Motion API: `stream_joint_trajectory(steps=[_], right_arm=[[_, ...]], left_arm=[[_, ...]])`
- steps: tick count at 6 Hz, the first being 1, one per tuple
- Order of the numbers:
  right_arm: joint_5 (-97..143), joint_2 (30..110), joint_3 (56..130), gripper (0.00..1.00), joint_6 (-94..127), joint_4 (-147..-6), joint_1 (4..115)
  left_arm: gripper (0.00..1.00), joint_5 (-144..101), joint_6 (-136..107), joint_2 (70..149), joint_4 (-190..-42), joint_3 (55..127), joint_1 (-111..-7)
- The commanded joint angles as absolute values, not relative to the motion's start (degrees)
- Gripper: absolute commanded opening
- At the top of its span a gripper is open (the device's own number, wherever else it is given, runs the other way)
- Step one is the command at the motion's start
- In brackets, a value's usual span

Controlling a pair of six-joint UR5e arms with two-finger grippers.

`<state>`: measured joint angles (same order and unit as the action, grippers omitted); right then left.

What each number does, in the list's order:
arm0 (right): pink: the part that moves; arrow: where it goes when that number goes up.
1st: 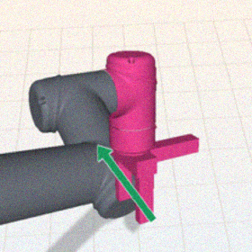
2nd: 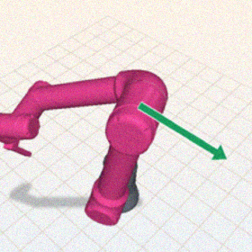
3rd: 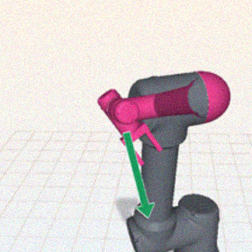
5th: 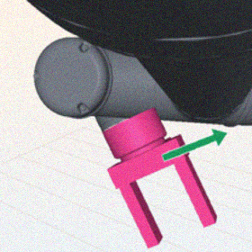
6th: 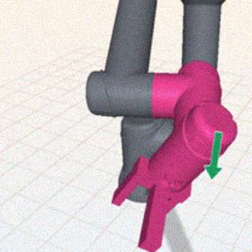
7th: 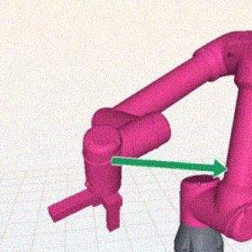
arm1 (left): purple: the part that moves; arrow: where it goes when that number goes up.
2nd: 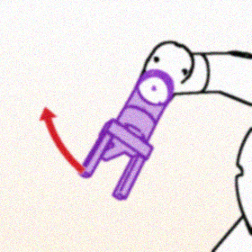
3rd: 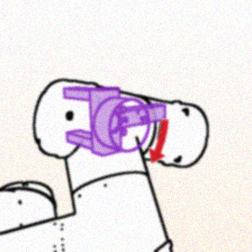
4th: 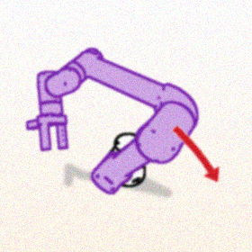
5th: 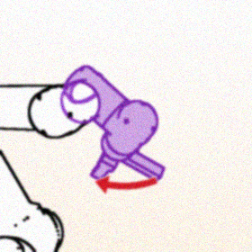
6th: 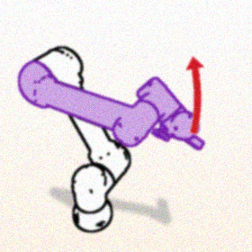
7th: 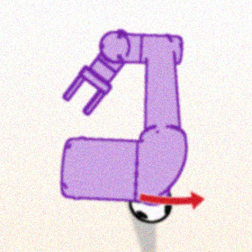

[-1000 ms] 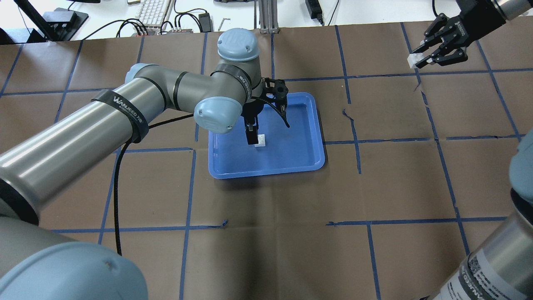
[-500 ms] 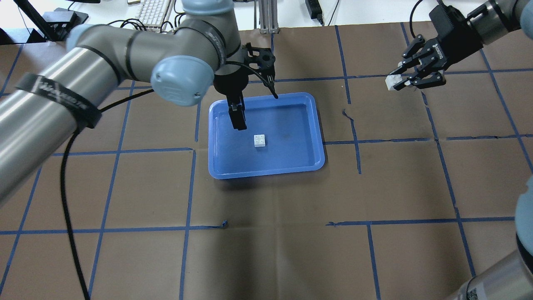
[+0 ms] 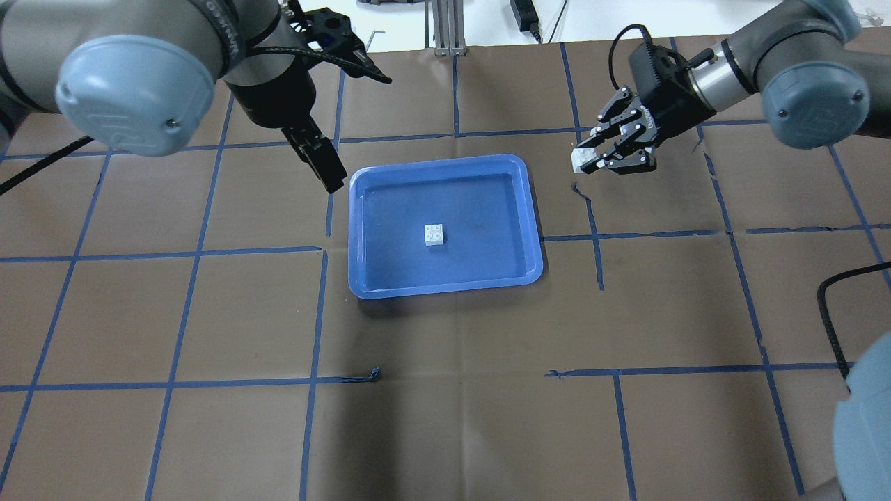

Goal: Assemble white blocks and place on blue tray

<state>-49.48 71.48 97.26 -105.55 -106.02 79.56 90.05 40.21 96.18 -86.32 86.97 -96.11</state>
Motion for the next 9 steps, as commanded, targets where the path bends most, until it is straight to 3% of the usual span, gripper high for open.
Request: stream_joint_trajectory(steps=[1, 3, 5, 9], right_arm=[[-49.3, 70.4, 102.2, 0.28, -89.0, -124.3, 88.0], [-49.7, 65.2, 105.8, 0.28, -79.4, -140.7, 93.2], [-49.7, 60.0, 106.1, 0.28, -79.2, -145.2, 94.5], [-49.6, 56.7, 107.0, 0.29, -79.4, -147.3, 95.8]], left_arm=[[0.99, 91.1, 24.3, 93.7, -88.3, 87.7, -92.2], [0.99, 91.4, 12.9, 90.7, -92.9, 87.8, -87.2], [0.99, 91.2, 1.2, 89.9, -92.8, 87.7, -86.7], [0.99, 91.3, 0.7, 89.1, -93.3, 87.7, -86.4]])
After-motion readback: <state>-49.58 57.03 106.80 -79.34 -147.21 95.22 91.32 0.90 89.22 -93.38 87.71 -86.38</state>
